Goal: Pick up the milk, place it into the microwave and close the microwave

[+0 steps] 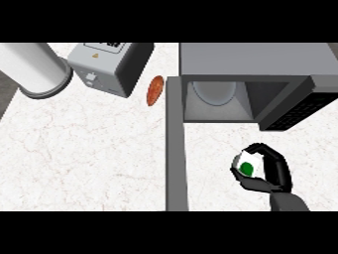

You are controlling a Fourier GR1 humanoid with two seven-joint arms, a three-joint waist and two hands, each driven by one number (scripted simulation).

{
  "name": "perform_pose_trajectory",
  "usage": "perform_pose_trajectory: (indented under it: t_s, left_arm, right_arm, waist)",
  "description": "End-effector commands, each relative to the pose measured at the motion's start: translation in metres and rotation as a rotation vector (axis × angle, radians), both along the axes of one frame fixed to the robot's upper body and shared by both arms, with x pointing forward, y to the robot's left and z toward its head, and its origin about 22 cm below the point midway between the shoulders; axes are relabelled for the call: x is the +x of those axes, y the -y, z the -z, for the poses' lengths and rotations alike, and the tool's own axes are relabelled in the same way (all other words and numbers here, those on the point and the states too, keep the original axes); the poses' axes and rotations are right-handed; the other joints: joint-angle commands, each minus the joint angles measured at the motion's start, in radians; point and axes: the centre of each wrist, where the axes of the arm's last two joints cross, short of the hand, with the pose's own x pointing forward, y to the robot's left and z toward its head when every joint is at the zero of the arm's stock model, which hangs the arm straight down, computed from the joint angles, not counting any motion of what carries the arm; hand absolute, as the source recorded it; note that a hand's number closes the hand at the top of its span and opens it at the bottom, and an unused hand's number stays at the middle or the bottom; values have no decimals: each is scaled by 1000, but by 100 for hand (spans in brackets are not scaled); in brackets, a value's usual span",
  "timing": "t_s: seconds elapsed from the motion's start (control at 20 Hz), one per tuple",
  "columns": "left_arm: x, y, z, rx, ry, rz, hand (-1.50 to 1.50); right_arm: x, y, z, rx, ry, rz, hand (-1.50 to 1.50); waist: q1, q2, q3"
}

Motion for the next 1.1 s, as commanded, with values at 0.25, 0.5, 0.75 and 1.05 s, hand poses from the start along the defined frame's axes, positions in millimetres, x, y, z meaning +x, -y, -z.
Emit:
perform_pose_trajectory:
  t_s: [0.25,0.5,0.75,1.05]
  left_arm:
    - [-8,-7,8,-3,-4,11,-150]
    - [-9,1,-1,-10,1,18,-150]
    - [-13,-5,15,-31,-2,-1,-150]
    - [-5,-18,5,-31,-6,-19,-150]
  right_arm:
    - [8,54,-33,40,96,123,150]
    - [6,10,-57,32,145,37,150]
    - [11,15,-88,101,132,-22,150]
    - [0,-45,-113,25,172,-29,150]
  waist:
    - [-2,-1,-1]
    - [-7,-2,-1]
    - [-2,-2,-1]
    - [-6,-1,-1]
